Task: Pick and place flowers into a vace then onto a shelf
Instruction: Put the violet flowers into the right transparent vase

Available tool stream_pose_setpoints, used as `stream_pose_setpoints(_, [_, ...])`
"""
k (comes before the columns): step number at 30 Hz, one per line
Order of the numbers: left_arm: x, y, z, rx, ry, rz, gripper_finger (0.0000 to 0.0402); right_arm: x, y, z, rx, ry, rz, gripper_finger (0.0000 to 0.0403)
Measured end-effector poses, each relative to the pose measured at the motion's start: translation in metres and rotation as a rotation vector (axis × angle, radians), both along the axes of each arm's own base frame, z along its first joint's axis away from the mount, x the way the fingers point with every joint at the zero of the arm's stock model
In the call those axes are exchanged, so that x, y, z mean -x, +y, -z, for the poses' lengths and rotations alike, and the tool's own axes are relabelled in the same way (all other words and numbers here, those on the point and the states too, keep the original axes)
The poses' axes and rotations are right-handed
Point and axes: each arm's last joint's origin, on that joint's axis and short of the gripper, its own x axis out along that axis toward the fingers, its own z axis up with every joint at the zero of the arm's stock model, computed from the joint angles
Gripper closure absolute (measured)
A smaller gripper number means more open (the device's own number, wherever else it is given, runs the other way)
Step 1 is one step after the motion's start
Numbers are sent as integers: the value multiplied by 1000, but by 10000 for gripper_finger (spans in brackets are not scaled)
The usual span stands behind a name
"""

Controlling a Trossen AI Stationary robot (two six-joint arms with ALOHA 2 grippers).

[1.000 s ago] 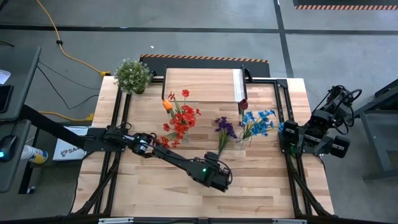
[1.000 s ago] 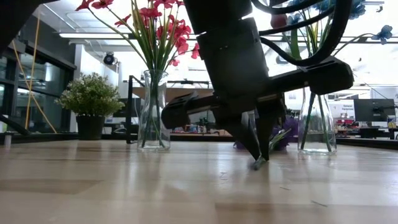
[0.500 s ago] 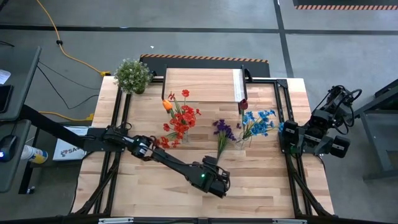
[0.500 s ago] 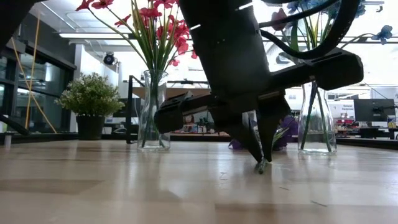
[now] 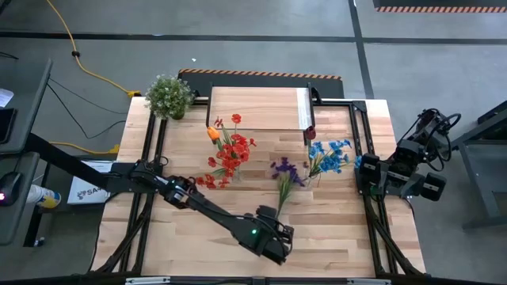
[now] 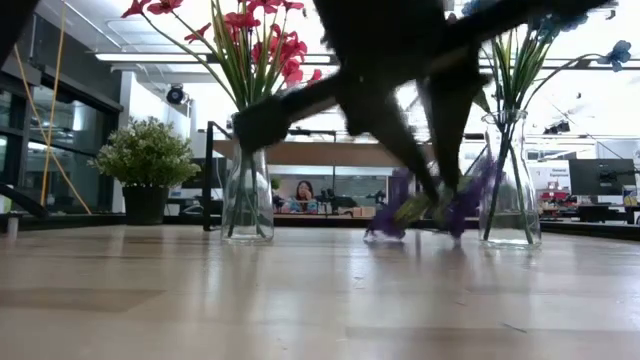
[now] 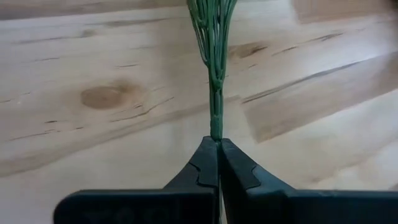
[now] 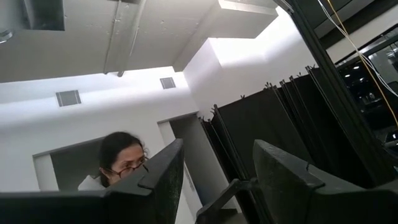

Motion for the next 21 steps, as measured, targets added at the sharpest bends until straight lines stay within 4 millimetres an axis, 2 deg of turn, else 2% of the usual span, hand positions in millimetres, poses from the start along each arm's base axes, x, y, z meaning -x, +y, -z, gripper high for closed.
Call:
stream_pose_setpoints(7, [10,-7,-16,-24,33,-7,371,0,0,0,4,-4,-12,219])
stream_pose_setpoints(13, [17,-15,-20,-14,41,-18,371,0,0,0,6,-6,-16,219])
stream_pose_setpoints(21, [31,-34,-25,39,43,-12,371,0,0,0,5,-6,-16,219])
